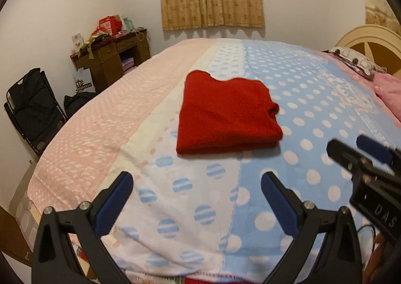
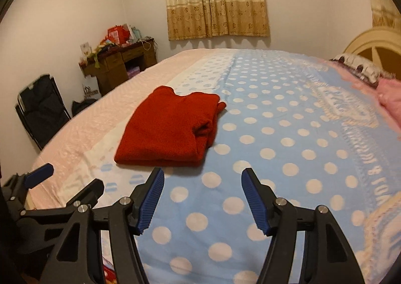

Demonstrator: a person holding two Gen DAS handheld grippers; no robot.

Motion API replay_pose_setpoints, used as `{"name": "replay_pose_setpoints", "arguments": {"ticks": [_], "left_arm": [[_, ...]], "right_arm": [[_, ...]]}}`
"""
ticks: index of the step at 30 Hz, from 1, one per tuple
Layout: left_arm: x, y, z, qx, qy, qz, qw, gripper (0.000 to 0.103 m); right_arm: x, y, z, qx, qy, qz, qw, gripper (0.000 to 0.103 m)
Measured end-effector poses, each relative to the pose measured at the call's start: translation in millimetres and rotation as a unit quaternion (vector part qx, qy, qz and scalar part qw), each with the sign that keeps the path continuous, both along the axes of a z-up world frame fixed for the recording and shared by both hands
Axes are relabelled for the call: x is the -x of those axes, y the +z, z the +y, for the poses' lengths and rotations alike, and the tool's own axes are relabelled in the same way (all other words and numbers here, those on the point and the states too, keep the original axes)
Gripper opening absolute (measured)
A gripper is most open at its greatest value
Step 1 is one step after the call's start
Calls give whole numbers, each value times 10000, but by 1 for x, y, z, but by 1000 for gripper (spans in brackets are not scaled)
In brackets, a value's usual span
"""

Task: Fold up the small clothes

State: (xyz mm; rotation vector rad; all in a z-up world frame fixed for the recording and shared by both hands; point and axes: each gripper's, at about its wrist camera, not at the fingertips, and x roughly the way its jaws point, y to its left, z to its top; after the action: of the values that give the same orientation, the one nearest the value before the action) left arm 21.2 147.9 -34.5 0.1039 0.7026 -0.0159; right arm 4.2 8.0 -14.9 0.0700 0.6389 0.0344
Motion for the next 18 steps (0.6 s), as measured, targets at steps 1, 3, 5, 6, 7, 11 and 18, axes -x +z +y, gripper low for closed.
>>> {"name": "replay_pose_setpoints", "arguments": {"ticks": [1,3,5,6,7,11,18], "left_arm": [[0,-1,0,50,30,55,10000,103],[-3,1,-1,150,115,263,9995,103],[2,8,-3,253,6,248,9994,103],[6,14,-4,227,25,104,9997,103],[10,17,-5,208,40,20,9998,103],[30,43,-4,160,133,-516,9985,103],[60,80,2,80,311,-1437,9891,103]], "right_arm": [[4,2,1,43,-17,-7,10000,65],[14,7,2,87,-20,-70,9999,65],[24,16,1,130,-44,-233,9996,65],[28,21,1,157,-66,-303,9994,65],[32,25,0,172,-85,-383,9991,65],[55,48,-4,140,-212,-940,9952,65],[89,85,-7,-101,-243,-1854,9823,76]]}}
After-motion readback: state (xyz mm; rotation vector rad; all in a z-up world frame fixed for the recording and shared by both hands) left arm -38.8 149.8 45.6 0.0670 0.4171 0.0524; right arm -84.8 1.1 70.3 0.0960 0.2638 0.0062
